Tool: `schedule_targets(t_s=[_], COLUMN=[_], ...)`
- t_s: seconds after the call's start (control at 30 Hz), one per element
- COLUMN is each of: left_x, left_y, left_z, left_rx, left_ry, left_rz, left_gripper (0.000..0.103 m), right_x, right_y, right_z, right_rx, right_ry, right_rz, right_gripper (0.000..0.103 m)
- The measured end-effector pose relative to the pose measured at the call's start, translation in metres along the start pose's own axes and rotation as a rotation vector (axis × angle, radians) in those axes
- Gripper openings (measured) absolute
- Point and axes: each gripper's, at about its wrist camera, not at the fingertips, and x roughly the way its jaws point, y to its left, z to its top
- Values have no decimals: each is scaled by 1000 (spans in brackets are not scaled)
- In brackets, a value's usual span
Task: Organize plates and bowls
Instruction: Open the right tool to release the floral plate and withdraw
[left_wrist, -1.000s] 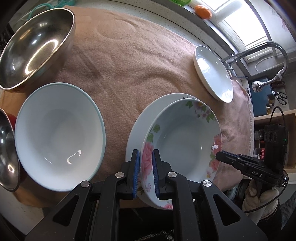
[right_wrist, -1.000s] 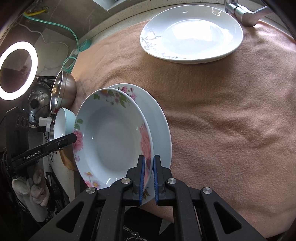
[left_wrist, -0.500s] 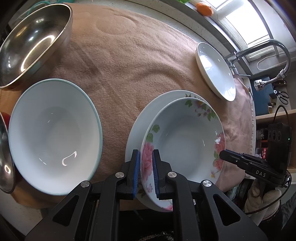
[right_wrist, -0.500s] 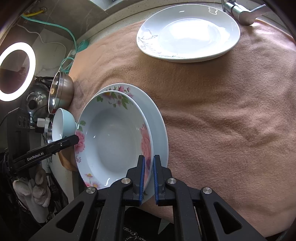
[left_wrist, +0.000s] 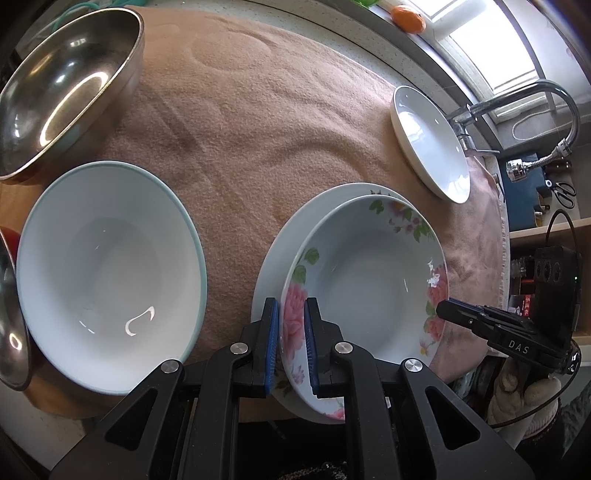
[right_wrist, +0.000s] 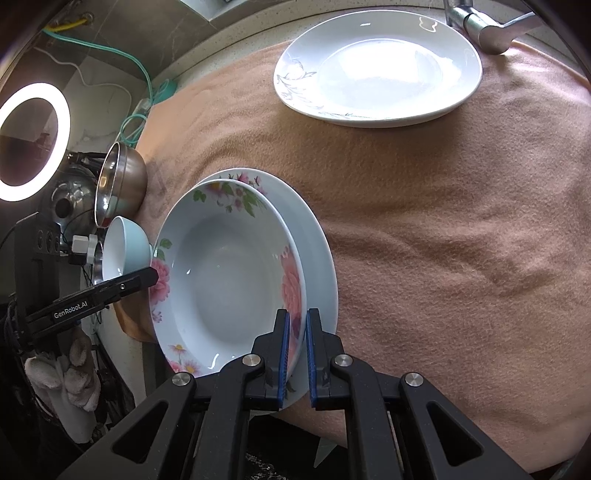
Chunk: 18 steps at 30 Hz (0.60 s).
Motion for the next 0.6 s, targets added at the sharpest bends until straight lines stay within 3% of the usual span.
schedule_targets(t_s=[0.6], left_x=[0], left_y=[2], left_z=[-2], left_rx=[-4], left_ry=[4], left_rz=[-12], left_gripper=[12], right_x=[3], right_y=[3], right_z=[-2], right_rx=[2], right_ry=[-1], right_rz=[-13], right_gripper=[11])
